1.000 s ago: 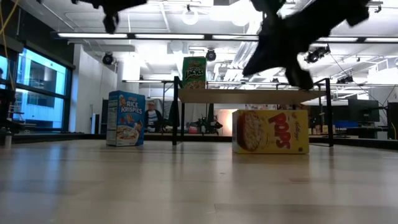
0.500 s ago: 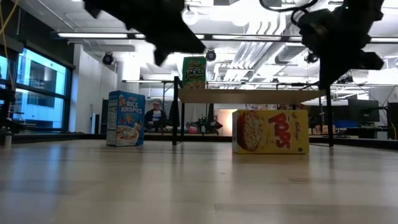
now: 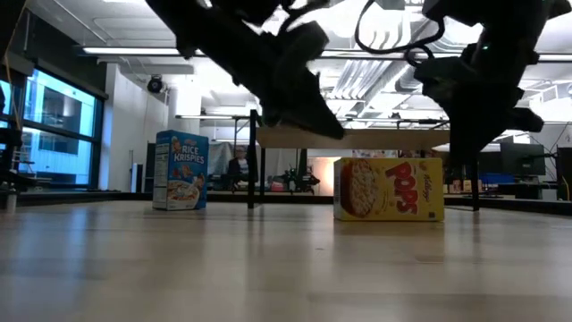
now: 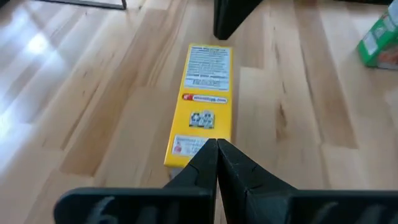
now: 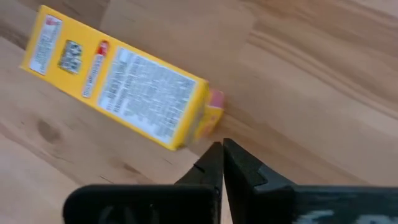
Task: Stack cereal on shelf
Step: Put the right yellow cereal box on the shelf
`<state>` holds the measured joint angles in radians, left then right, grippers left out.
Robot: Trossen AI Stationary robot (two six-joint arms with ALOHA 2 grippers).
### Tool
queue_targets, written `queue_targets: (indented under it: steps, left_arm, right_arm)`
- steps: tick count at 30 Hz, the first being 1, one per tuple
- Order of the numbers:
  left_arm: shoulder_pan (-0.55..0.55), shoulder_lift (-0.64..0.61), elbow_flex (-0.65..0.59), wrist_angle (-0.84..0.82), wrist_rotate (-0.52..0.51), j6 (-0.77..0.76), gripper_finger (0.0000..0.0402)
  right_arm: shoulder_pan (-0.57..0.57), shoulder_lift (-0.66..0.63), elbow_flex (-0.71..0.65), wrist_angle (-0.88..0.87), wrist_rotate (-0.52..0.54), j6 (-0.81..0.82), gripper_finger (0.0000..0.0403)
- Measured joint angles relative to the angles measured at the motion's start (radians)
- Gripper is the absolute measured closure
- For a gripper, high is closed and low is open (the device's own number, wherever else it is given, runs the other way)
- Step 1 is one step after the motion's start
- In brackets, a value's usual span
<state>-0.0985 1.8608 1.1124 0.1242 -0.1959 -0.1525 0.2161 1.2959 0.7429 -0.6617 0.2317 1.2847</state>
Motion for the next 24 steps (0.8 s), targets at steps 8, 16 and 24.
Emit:
queue_targets:
  steps: [8,16,24]
  left_arm:
    - [0.026,0.056,0.000,0.008,0.005,0.000,0.0401]
    - [0.026,0.056,0.001,-0.027,0.007,0.000,0.0401]
    - [0.026,0.035,0.000,-0.130,0.011,0.000,0.0401]
  right_arm:
    - [0.000,0.028,0.000,0.067,0.007,-0.001,0.0403]
    - [0.000,0.016,0.000,0.148,0.048,-0.001,0.0403]
    - [0.000,-0.009,0.057,0.192,0.099,-0.008,0.0403]
